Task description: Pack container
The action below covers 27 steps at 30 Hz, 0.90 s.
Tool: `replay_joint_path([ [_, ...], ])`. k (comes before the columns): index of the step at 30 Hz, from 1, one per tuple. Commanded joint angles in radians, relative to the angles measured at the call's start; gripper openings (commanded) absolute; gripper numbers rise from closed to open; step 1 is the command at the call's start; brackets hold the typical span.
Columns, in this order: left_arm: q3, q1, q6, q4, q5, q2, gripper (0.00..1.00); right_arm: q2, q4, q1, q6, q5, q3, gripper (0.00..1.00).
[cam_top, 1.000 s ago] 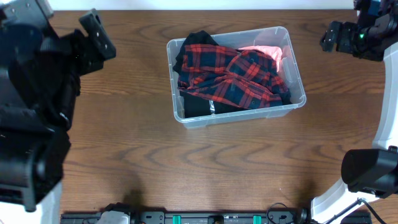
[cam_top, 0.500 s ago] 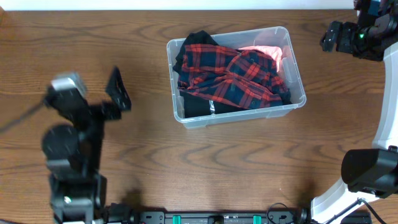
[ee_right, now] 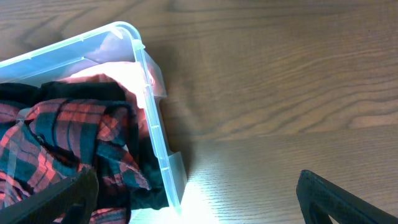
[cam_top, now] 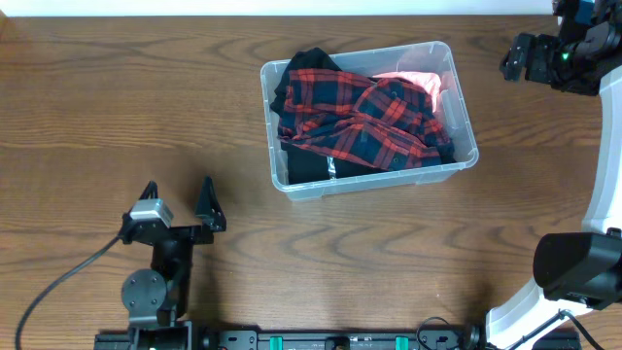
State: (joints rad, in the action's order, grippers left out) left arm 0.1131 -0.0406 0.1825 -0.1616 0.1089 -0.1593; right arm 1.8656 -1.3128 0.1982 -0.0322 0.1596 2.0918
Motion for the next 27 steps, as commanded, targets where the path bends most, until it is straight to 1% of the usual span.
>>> replay_joint_path([
  [1, -0.047, -0.01, -0.014, -0.011, 0.01, 0.055, 0.98, 0.0, 0.0, -0.001, 0.019, -0.003, 0.0, 0.99],
  [7, -0.11, -0.01, -0.014, 0.003, -0.018, 0.096, 0.98, 0.0, 0.0, -0.001, 0.019, -0.003, 0.0, 0.99],
  [11, -0.109, -0.011, -0.015, 0.084, -0.05, 0.106, 0.98, 0.0, 0.0, -0.001, 0.019, -0.003, 0.0, 0.99],
  [13, -0.109, -0.012, -0.034, 0.132, -0.05, 0.117, 0.98, 0.0, 0.0, -0.001, 0.019, -0.003, 0.0, 0.99],
  [16, -0.109, -0.015, -0.033, 0.232, -0.05, 0.145, 0.98, 0.0, 0.0, -0.001, 0.019, -0.003, 0.0, 0.99],
  [19, -0.109, -0.015, -0.053, 0.232, -0.061, 0.154, 0.98, 0.0, 0.0, -0.001, 0.019, -0.003, 0.0, 0.99],
  [27, -0.109, -0.015, -0.051, 0.229, -0.061, 0.158, 0.98, 0.0, 0.0, -0.001, 0.019, -0.003, 0.0, 0.99],
])
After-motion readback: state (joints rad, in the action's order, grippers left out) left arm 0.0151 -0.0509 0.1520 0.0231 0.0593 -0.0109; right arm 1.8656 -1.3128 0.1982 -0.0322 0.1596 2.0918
